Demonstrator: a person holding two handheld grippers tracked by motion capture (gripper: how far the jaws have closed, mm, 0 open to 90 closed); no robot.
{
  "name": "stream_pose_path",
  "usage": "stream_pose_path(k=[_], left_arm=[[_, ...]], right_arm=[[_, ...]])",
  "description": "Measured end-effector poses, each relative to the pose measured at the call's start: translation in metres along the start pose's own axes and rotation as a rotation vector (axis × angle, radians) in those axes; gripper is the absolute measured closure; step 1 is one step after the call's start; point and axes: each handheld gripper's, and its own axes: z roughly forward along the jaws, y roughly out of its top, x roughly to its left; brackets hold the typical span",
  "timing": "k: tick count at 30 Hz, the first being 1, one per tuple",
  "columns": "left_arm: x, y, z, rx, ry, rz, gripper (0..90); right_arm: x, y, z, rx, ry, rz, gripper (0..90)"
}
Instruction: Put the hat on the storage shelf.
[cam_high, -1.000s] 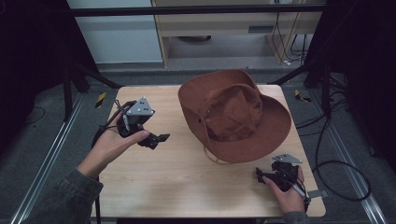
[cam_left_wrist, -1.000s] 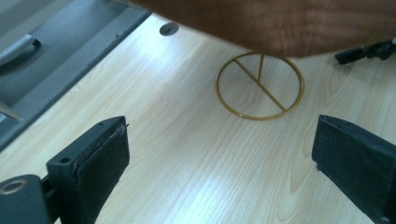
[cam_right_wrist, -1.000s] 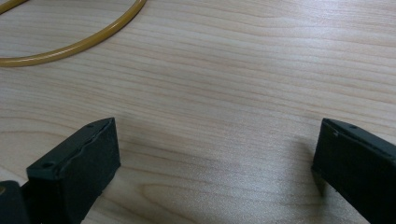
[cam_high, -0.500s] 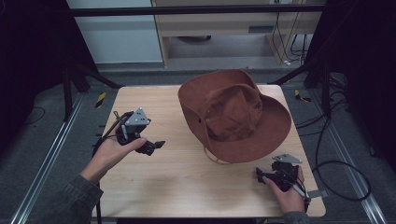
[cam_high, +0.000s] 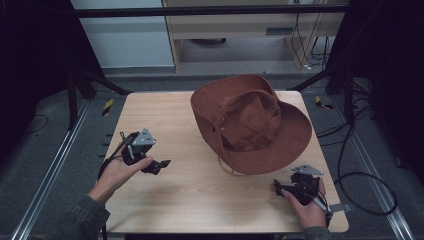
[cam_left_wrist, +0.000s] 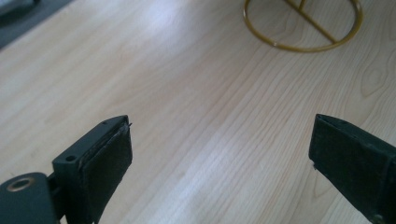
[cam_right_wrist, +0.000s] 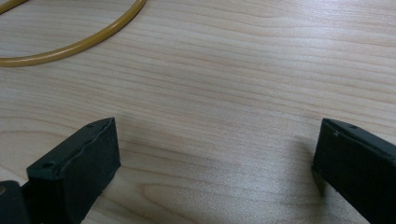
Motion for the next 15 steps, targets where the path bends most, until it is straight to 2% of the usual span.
stream_pose_path(k=[4,5,8,15], left_arm=[[0.004,-0.02,0.007,0.028,0.009,-0.04,5.4],[0.007,-0.027,0.008,0.034,0.017,-0.063,5.2],[0.013,-0.042,0.011,0.052,0.044,-0.099,5.1],[0.027,-0.081,0.019,0.064,0.071,-0.203,5.1]], right_arm=[[0.0,0.0,0.0,0.0,0.0,0.0,0.7],[0.0,0.0,0.0,0.0,0.0,0.0,0.7],[0.0,0.0,0.0,0.0,0.0,0.0,0.7],[0.0,0.0,0.0,0.0,0.0,-0.001,0.7]])
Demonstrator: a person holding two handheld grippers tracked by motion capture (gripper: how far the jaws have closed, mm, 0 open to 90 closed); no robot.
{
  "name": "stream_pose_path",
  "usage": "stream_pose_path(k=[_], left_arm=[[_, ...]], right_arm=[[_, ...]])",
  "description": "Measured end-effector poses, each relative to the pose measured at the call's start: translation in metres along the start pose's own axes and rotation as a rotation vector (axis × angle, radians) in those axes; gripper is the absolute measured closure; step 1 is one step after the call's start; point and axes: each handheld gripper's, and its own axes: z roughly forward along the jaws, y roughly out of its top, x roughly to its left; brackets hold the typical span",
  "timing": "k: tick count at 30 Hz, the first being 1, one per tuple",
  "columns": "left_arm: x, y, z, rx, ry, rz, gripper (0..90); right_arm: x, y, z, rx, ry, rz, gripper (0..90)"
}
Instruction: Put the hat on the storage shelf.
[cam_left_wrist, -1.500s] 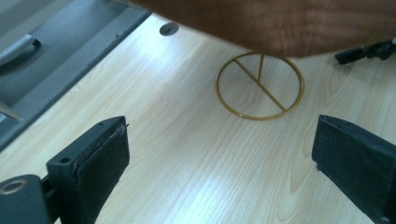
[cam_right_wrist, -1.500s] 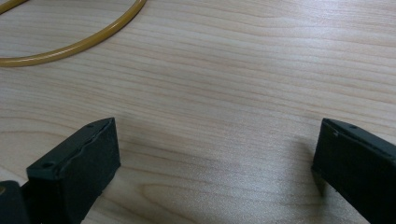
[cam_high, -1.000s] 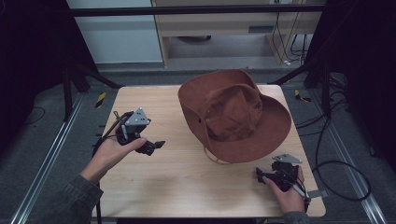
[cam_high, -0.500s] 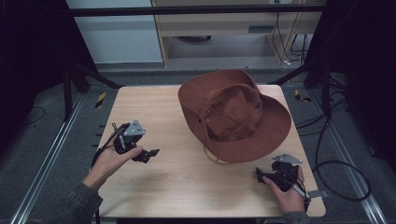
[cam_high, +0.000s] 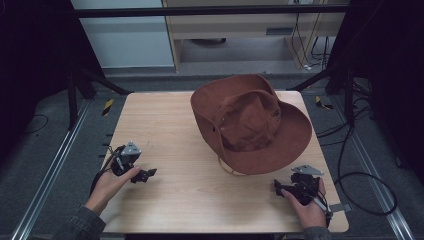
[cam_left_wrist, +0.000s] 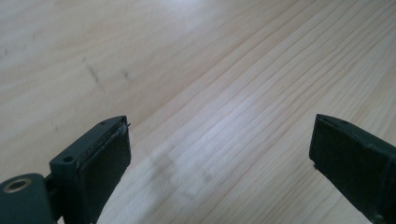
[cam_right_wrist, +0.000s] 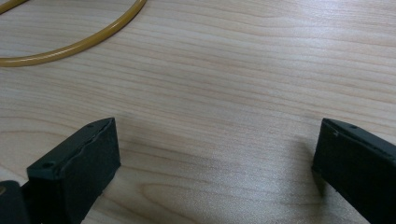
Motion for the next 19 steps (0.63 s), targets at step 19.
stream_pose_path(k=[19], left_arm=[[0.01,-0.027,0.017,-0.035,0.038,-0.026,0.9]], right_arm=[[0.0,0.0,0.0,0.002,-0.001,-0.002,0.6]])
